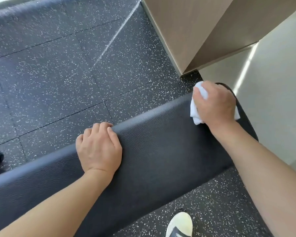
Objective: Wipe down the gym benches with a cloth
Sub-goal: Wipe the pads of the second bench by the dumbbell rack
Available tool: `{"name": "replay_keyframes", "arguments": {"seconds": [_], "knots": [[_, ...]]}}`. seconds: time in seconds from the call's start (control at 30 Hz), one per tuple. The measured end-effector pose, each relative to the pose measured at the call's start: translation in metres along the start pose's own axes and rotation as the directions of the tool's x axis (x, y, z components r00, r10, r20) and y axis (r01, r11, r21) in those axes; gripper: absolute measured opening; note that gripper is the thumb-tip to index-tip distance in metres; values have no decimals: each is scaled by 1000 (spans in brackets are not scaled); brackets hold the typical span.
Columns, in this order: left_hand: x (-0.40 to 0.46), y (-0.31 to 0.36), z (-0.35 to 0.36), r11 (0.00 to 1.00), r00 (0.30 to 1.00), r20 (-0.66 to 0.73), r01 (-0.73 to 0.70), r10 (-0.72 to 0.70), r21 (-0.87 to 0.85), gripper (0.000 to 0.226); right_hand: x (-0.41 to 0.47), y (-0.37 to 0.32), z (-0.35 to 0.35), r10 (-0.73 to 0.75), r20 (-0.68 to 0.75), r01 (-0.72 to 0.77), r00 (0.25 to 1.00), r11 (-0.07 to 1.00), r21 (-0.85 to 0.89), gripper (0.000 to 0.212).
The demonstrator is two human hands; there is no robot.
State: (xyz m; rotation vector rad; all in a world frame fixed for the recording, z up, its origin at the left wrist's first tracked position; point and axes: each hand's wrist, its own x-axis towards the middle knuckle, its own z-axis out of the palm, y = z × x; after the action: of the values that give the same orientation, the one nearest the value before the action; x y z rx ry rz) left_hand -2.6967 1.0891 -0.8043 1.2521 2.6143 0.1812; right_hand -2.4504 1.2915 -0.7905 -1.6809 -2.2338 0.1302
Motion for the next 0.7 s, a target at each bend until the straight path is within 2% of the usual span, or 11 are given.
{"name": "replay_keyframes", "arguments": {"seconds": [0.07, 0.13, 0.23, 0.33, 0.4, 0.5, 0.57, 0.63, 0.7], "knots": [[1, 0, 2, 1000, 1000, -10, 4, -4, -4, 40, 6, -8, 6, 24, -11, -25, 1000, 1000, -10, 29], [0, -1, 3, 1000, 1000, -23, 3, -3, -5, 41, 0, -41, 15, -19, -5, 19, 1000, 1000, -19, 29], [0, 1, 3, 1000, 1000, -15, 4, -4, -2, 44, -27, -106, 30, -158, 33, 155, 987, 985, 80, 32], [0, 5, 1, 1000, 999, 11, 30, -30, -9, 39, -59, -162, 39, -345, 60, 326, 937, 923, 203, 28], [0, 5, 1, 999, 999, 3, 37, -37, -23, 33, -70, -168, 40, -436, 31, 415, 899, 875, 250, 24], [0, 4, 1, 1000, 1000, -9, 13, -13, -25, 40, -59, -120, 31, -512, -15, 501, 859, 834, 230, 23], [1, 3, 2, 1000, 1000, -14, 3, -3, -2, 40, -42, -67, 24, -420, -61, 424, 905, 891, 161, 26], [1, 3, 2, 1000, 1000, -17, -5, 5, 4, 39, -21, -15, 13, -221, -97, 230, 971, 968, 103, 28], [1, 3, 2, 1000, 1000, -18, -1, 1, -2, 39, -12, 10, 5, -38, -114, 47, 993, 996, 79, 28]]}}
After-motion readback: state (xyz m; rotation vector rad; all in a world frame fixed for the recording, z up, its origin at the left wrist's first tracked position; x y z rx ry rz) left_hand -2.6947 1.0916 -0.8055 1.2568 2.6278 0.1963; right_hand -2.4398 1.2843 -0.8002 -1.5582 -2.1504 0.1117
